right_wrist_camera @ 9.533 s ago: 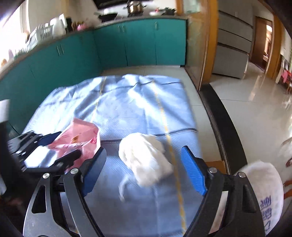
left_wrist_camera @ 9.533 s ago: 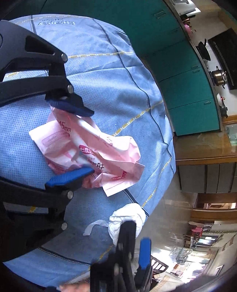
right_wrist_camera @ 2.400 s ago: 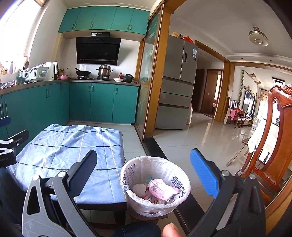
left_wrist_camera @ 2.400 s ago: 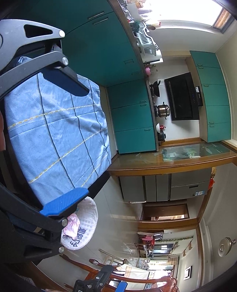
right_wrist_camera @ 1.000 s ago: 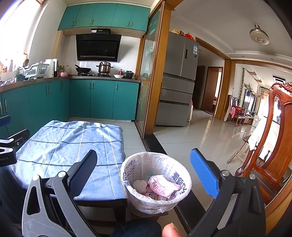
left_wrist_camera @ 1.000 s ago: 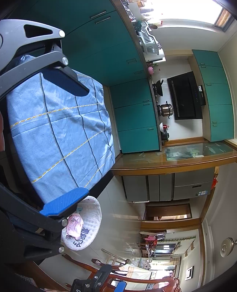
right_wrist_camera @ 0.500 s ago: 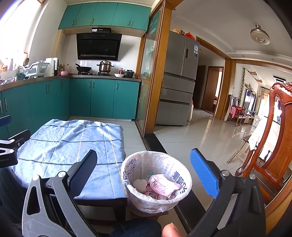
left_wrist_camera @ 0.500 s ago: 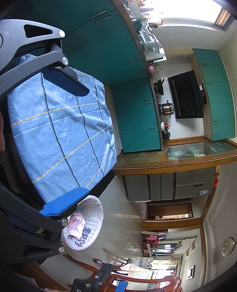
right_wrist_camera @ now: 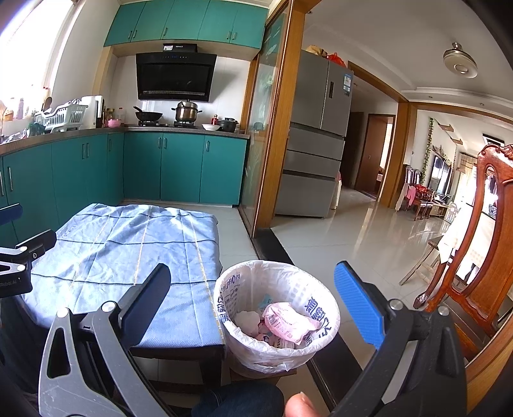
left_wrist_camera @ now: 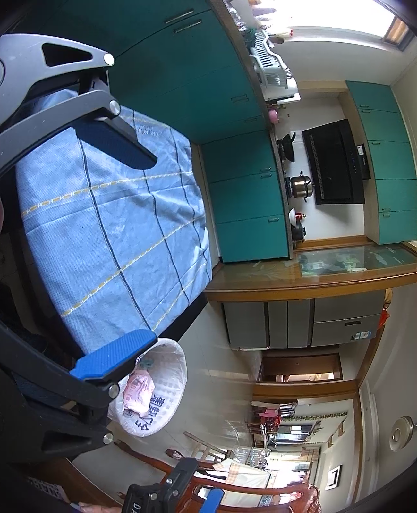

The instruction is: Collect trash

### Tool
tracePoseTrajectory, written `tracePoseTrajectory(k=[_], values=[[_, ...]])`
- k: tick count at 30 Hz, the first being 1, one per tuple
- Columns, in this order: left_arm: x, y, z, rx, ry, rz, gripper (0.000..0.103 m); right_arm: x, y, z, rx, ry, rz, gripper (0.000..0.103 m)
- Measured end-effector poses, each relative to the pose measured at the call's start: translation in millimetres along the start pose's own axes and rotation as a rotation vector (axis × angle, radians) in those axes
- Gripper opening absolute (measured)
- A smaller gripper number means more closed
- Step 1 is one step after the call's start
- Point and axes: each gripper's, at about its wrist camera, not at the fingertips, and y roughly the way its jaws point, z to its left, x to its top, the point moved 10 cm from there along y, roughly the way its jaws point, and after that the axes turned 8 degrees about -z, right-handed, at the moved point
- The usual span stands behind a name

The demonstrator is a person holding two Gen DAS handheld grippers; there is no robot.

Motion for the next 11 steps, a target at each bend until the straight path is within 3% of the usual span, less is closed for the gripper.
tracePoseTrajectory(k=[6,11], values=[[-17,27,19,0.030,-0.037,0.059,0.100,-12,27,15,0.035,-0.010,0.067,0.099],[-25,83,63,0.128,-0.008,0.094,0.100,-20,70,62,0.187,0.006,0.145,0.099]])
